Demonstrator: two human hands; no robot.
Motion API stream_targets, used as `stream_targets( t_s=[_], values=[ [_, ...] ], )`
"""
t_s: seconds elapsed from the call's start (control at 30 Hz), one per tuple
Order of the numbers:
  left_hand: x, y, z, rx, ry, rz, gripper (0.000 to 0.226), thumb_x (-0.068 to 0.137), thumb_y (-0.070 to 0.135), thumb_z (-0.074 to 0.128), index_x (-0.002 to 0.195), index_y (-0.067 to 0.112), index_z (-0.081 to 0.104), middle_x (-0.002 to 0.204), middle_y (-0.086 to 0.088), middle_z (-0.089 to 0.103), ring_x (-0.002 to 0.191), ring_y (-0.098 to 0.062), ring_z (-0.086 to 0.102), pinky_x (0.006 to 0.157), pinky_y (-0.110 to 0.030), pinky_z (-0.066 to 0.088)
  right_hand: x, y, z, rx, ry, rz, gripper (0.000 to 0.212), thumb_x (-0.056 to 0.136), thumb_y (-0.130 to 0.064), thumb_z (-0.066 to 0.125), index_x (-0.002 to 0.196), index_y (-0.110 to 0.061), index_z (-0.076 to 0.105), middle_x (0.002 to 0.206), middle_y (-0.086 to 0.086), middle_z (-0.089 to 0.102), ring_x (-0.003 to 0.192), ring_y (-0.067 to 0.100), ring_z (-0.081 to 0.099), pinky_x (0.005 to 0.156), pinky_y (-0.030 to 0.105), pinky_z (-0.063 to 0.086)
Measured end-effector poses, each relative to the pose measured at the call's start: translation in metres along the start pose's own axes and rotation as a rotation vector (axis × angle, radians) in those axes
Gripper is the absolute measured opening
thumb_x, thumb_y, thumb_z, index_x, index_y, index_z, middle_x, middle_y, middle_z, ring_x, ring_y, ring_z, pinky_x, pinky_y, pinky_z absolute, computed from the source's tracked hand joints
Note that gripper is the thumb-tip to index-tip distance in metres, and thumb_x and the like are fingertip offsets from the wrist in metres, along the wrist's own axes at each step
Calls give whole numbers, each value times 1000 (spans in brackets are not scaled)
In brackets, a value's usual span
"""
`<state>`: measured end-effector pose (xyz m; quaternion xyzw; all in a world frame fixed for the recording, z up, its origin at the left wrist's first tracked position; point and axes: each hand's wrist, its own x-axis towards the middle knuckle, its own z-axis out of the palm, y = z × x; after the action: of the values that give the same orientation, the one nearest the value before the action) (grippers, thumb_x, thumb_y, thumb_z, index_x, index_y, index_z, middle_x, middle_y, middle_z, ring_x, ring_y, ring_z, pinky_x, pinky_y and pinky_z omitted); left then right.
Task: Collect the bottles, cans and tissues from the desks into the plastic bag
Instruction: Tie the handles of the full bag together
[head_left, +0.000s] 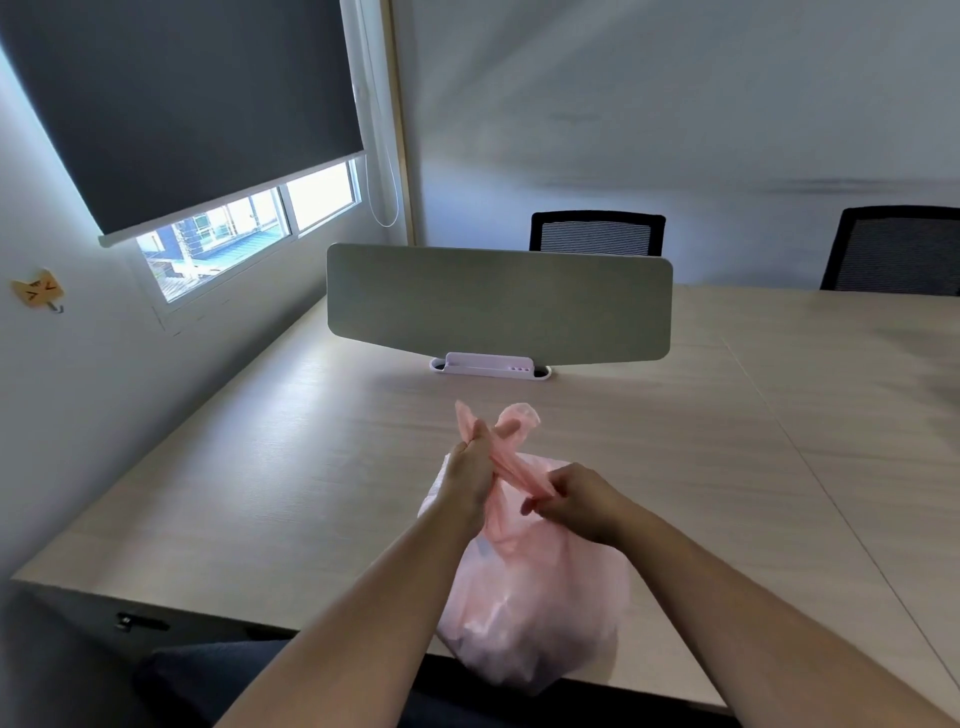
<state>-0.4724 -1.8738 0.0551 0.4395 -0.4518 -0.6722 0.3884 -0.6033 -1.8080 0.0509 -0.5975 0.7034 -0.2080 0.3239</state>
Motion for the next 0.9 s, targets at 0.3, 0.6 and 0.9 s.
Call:
stream_targets(
  t_s=[0.3,0.6,0.9],
  values=[
    [-6,3,-11,51,-308,42,56,103,28,31,60,11,61,60,-8,60,62,-18,49,67,-28,38,3,12,-4,571,142,114,42,85,6,44,53,-11,65,58,5,63,50,13,46,49,19,38],
    [-12,0,-19,1572,-190,790,33,85,23,36,105,22,62,106,6,66,94,-21,54,84,-31,32,3,7,-6,659,100,99,40,82,10,40,54,-11,61,56,5,55,51,13,46,50,21,40],
    [-13,-17,-25,1863,-19,946,58,69,21,65,127,26,58,131,16,57,79,-20,59,62,-31,42,8,3,-7,762,216,130,17,97,-18,43,90,-13,59,59,1,55,45,7,47,47,19,39]
  ],
)
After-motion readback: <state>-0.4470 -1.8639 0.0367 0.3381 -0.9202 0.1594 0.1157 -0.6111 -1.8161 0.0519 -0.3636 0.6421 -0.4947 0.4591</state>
